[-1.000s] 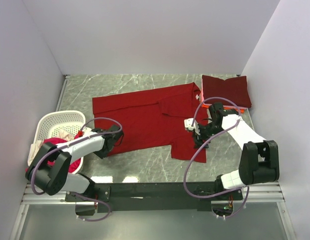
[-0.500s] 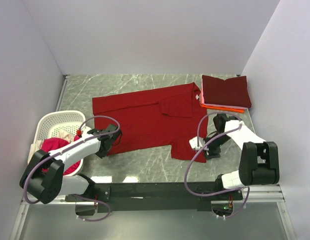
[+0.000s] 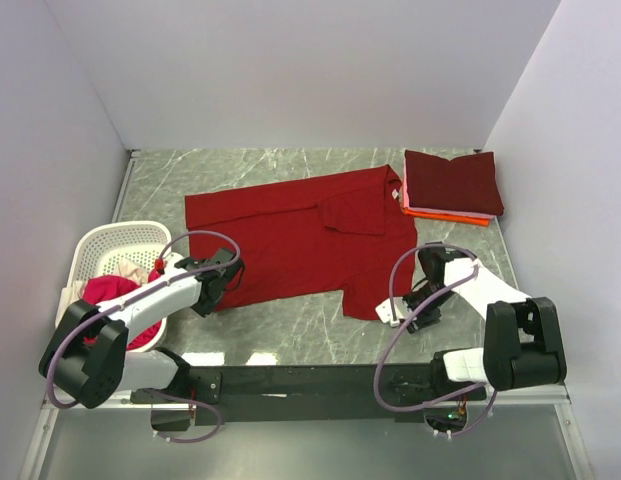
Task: Fold and stack the t-shirts
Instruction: Fold the tshirt
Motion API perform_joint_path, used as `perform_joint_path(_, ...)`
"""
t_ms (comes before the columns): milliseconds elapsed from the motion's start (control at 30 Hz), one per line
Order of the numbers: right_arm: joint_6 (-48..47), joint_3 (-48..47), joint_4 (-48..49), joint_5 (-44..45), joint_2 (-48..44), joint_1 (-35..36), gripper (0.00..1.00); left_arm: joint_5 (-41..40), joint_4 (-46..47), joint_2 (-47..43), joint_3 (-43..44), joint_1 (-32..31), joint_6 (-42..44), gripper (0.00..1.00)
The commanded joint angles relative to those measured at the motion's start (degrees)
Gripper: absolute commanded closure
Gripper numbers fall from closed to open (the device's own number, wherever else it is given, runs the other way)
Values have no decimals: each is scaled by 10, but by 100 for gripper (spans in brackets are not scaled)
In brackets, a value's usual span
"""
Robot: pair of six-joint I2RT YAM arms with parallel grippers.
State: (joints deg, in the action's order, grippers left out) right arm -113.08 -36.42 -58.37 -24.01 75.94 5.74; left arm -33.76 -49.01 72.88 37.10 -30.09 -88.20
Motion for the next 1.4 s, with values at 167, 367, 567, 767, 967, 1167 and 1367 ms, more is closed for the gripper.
perform_joint_path(167,27,43,86,5,-17,32,86,7,-9,-23,17,0,3,100)
perform_joint_path(367,67,-7,49,-22,-47,21,100,8,-13,-37,26,0,12,100)
perform_joint_path(567,201,-118,51,-80,-78,13,100,10,-6,-73,36,0,27,100)
perform_joint_path(767,337,-163,145,-95,-93,12,100,4,-6,-91,46,1,30,100)
perform_joint_path(967,413,-177,224,-88,-100,12,100,-11,-4,-92,52,14,33,100)
perform_joint_path(1167,470,-178,300,-81,-104,13,100,-19,6,-92,68,48,58,100)
perform_joint_path(1367,504,-177,350,-82,-107,13,100,-13,19,-94,82,78,84,100)
